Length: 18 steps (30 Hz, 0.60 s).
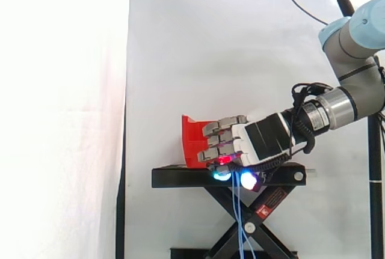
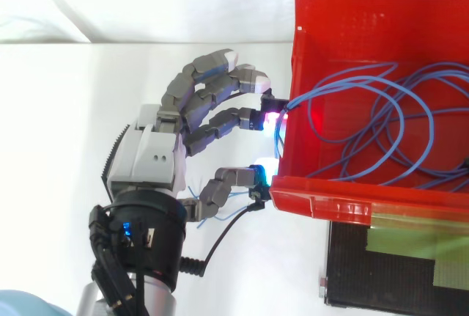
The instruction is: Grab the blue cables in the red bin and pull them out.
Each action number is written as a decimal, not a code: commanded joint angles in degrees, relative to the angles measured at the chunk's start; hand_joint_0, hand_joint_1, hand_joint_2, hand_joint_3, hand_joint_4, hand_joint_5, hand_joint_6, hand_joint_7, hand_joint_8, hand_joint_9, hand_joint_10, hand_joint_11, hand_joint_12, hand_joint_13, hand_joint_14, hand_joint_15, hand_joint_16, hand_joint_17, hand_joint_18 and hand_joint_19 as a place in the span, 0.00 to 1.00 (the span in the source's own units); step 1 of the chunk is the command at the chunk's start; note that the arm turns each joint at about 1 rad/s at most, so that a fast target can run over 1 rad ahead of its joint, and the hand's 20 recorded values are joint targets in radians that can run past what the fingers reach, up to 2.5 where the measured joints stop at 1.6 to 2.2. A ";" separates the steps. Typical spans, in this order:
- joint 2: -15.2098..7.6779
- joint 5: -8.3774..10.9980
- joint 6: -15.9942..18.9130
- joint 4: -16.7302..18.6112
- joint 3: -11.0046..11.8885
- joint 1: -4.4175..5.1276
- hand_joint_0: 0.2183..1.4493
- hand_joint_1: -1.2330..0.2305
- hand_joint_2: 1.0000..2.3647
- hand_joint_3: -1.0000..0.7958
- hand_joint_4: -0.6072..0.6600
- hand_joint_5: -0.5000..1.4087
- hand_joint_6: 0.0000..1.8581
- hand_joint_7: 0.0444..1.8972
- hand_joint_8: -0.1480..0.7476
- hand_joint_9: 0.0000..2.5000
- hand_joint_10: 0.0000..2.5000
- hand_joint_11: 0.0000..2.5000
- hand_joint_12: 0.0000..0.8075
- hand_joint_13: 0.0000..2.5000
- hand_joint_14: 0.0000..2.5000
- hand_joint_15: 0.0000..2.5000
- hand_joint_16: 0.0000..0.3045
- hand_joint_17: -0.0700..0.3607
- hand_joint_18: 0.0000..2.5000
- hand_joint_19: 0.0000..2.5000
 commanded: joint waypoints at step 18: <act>0.02 0.24 0.09 -0.08 0.07 0.84 0.54 0.30 0.00 0.00 0.56 0.76 0.16 0.46 0.42 0.30 0.01 0.19 0.39 0.35 0.01 0.33 0.13 0.37 0.21 0.26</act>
